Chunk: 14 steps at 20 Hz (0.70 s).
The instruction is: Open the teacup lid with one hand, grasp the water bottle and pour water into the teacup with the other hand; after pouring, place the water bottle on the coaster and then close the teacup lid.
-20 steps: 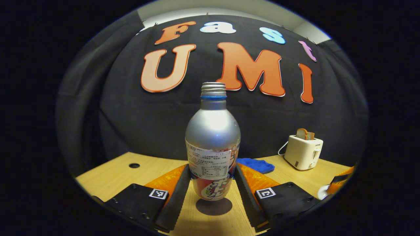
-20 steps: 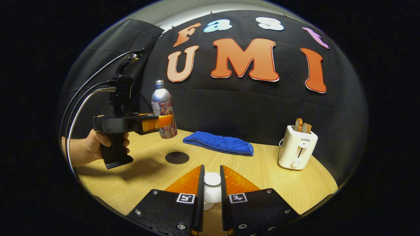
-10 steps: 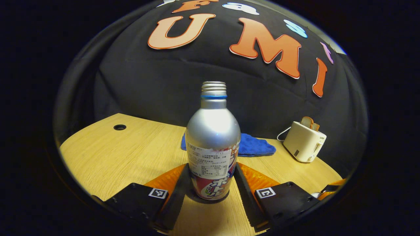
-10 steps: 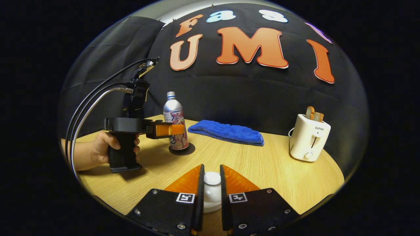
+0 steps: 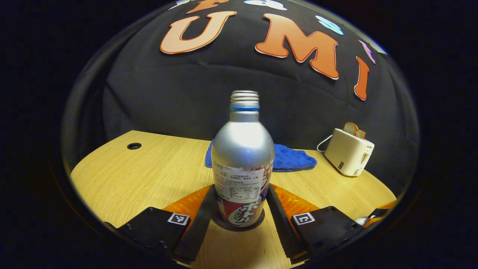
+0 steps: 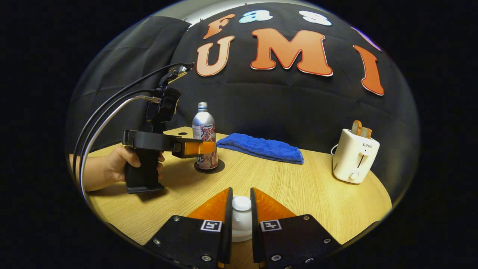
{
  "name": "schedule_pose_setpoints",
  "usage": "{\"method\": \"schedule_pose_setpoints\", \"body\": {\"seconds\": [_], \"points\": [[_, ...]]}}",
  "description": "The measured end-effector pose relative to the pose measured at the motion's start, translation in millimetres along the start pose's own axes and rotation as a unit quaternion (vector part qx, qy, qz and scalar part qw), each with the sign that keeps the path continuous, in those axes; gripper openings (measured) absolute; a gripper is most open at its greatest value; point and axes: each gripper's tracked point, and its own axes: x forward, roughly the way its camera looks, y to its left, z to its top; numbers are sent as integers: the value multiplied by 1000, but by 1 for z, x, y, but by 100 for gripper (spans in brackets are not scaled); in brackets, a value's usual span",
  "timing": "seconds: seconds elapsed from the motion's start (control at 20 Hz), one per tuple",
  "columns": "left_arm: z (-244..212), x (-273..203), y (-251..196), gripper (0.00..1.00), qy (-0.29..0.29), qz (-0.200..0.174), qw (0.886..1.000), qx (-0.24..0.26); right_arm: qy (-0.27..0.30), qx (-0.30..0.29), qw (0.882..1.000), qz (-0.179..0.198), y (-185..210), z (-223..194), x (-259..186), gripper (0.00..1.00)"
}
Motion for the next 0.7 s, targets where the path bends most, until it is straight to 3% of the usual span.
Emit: {"method": "schedule_pose_setpoints", "body": {"seconds": [0.1, 0.45, 0.55, 0.7], "points": [[-6, -3, 4, 87, 18, 4, 1000, 17, 1, -3, 1000, -1, 1, -1, -1, 23], [-19, -4, -4, 89, 33, 11, 998, 45, -2, -6, 1000, 9, 8, 0, -3, 23], [-21, -11, -6, 97, 38, 7, 998, 49, 1, -6, 1000, 9, 9, -3, -3, 23], [-19, -30, -11, 98, 30, 4, 998, 63, -1, -4, 1000, 6, 8, -5, -3, 23]]}}
